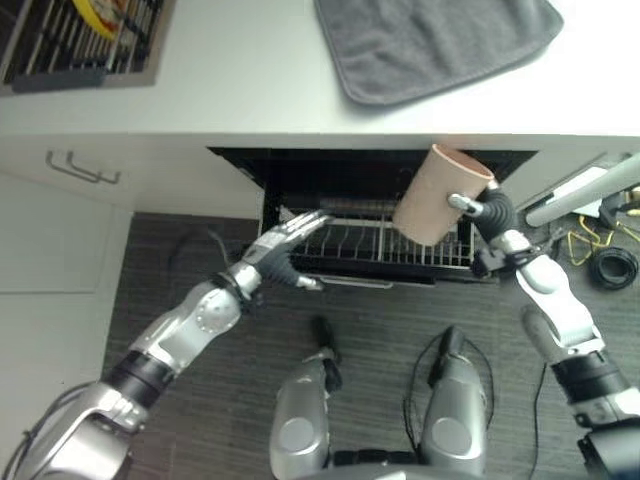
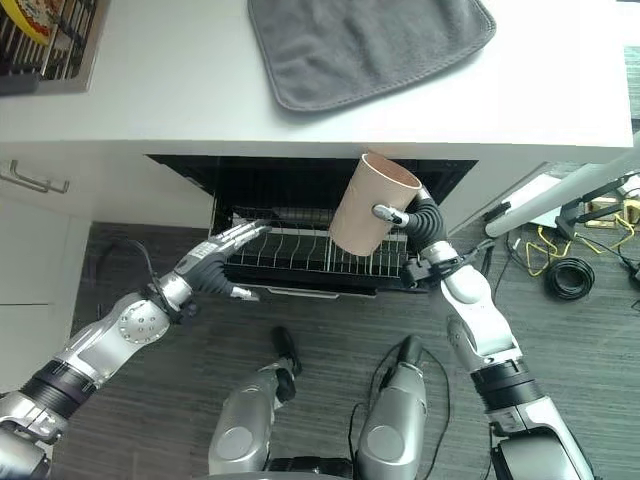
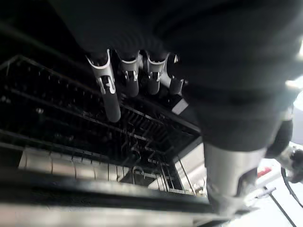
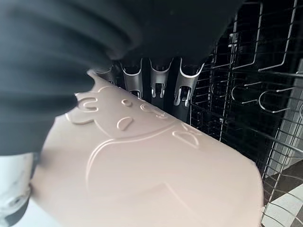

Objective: Place the dishes in the dishwasher.

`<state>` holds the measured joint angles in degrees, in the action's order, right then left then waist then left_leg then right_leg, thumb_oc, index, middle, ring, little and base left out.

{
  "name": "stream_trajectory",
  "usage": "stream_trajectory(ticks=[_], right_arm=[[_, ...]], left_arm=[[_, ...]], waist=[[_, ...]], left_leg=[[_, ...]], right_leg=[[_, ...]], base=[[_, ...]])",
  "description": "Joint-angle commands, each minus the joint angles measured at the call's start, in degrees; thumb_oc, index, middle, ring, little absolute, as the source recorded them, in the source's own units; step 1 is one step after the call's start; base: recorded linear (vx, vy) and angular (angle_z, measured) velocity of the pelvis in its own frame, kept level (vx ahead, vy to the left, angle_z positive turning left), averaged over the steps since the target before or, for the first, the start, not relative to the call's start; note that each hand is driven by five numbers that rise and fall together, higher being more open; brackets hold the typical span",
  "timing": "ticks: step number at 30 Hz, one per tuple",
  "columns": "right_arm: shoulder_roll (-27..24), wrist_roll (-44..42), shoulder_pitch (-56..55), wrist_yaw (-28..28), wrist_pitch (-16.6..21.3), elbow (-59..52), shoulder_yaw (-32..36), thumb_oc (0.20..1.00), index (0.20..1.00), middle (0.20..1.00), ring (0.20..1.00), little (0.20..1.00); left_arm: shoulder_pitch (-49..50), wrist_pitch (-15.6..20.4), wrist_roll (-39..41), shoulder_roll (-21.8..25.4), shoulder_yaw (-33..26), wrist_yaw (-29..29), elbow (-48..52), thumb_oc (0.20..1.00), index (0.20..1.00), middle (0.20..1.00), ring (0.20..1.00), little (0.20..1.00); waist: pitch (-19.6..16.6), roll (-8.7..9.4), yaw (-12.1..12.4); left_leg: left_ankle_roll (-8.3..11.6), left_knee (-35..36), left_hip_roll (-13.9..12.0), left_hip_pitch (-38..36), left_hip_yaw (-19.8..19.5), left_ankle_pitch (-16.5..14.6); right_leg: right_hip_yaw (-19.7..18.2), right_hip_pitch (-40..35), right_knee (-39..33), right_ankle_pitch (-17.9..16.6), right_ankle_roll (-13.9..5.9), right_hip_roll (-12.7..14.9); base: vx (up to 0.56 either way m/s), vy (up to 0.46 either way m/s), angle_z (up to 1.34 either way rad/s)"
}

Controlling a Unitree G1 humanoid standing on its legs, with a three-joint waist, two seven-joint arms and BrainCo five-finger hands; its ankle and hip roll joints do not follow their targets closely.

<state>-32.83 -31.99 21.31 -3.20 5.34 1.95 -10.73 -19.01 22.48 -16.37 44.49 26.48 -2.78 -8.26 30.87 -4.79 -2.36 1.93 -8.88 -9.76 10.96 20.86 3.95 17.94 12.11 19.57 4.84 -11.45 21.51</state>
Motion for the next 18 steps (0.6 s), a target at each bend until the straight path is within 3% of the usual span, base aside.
stream_trajectory(ticks=[1,5,10,14,18], right_arm=[[-0.6,1.5,-0.9,-1.0,2.6,-1.8,2.2,0.200,0.200,0.200,0.200,0.200],[-2.3,2.5,1.6,-4.1,-1.3,-0.2,1.1,0.200,0.200,0.200,0.200,0.200],[-5.9,4.6,3.7,-3.0,-2.3,0.7,1.5,0.200,0.200,0.200,0.200,0.200],[-7.3,5.8,5.6,-4.0,-5.3,3.6,0.4,0.200,0.200,0.200,0.200,0.200],[-8.0,6.4,7.7,-4.6,-5.7,7.0,-0.6,0.200,0.200,0.200,0.200,0.200]], left_arm=[[2.5,-2.2,1.9,0.8,-2.5,4.6,4.5,1.000,1.000,1.000,1.000,1.000],[0.0,-3.3,2.4,4.0,-1.8,8.6,6.1,1.000,1.000,1.000,1.000,1.000],[-3.1,-3.7,3.0,7.7,-2.2,14.8,8.6,1.000,1.000,1.000,1.000,1.000],[-6.5,-5.7,0.4,8.8,-0.6,17.0,9.0,1.000,1.000,1.000,1.000,1.000],[-9.2,-5.9,-1.1,9.4,1.0,16.8,7.5,1.000,1.000,1.000,1.000,1.000]], waist=[[-4.4,1.47,0.5],[-3.0,1.81,0.8],[-1.4,2.42,1.2],[-1.1,2.84,1.4],[-1.1,3.04,1.7]], left_leg=[[2.57,-3.7,-2.9,-2.8,-1.7,-5.9],[2.84,-4.4,-4.0,-0.9,-1.5,-5.1],[2.87,-5.4,-4.2,1.2,-1.8,-4.9],[2.95,-5.9,-4.3,1.9,-1.8,-4.8],[3.09,-5.7,-4.5,2.1,-1.5,-4.6]], right_leg=[[0.9,-0.2,3.2,2.3,2.66,-2.8],[1.1,1.4,4.6,2.4,2.72,-2.6],[0.7,3.5,5.8,2.2,2.49,-2.6],[0.7,3.8,5.4,1.8,2.32,-2.8],[0.9,3.7,4.7,1.3,2.12,-2.7]], base=[[-0.01,-0.029,0.04],[-0.04,-0.034,0.04],[-0.08,-0.056,0.06],[-0.03,-0.027,-0.03],[-0.01,-0.003,-0.01]])
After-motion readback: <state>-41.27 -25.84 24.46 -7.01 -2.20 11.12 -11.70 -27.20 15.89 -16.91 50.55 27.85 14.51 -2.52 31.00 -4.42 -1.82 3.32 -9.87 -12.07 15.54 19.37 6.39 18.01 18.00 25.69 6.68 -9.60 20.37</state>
